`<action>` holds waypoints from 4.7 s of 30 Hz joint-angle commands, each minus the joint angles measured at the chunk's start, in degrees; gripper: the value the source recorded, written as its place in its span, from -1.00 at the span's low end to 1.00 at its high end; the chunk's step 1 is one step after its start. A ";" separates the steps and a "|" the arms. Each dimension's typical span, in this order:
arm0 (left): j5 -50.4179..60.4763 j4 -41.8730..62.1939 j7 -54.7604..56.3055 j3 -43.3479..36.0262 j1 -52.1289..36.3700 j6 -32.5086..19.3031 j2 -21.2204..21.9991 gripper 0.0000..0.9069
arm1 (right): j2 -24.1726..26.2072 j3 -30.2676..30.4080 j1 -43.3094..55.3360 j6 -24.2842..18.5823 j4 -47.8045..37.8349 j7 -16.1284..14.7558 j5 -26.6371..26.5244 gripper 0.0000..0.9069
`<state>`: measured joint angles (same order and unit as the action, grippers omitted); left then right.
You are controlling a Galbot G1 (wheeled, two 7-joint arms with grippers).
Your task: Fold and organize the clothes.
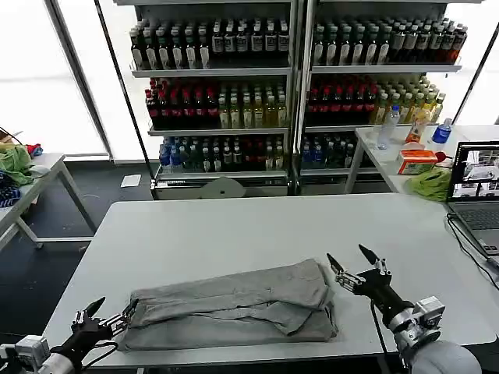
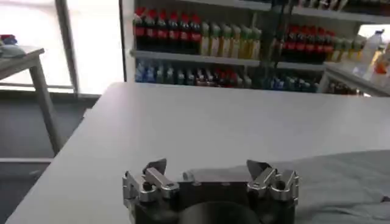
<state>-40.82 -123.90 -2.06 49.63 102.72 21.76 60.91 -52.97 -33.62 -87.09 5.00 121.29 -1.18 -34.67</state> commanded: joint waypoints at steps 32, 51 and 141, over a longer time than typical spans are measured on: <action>8.27 9.37 8.39 -14.41 -4.26 -9.39 14.73 -0.98 | -0.58 -1.49 -1.95 -10.53 -2.31 -2.50 2.33 1.00; 4.06 8.59 9.00 -8.87 -7.17 -9.18 12.84 -0.98 | -0.66 -1.00 -1.65 -9.69 -2.77 -2.33 1.42 1.00; -8.18 -2.35 14.53 -12.65 -14.40 0.38 1.70 1.00 | -1.48 -1.29 -4.63 -8.25 0.98 -1.99 1.97 1.00</action>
<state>-42.78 -122.08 10.11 30.98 87.69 22.63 62.34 -54.43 -34.89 -91.67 -3.22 122.20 -3.18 -32.57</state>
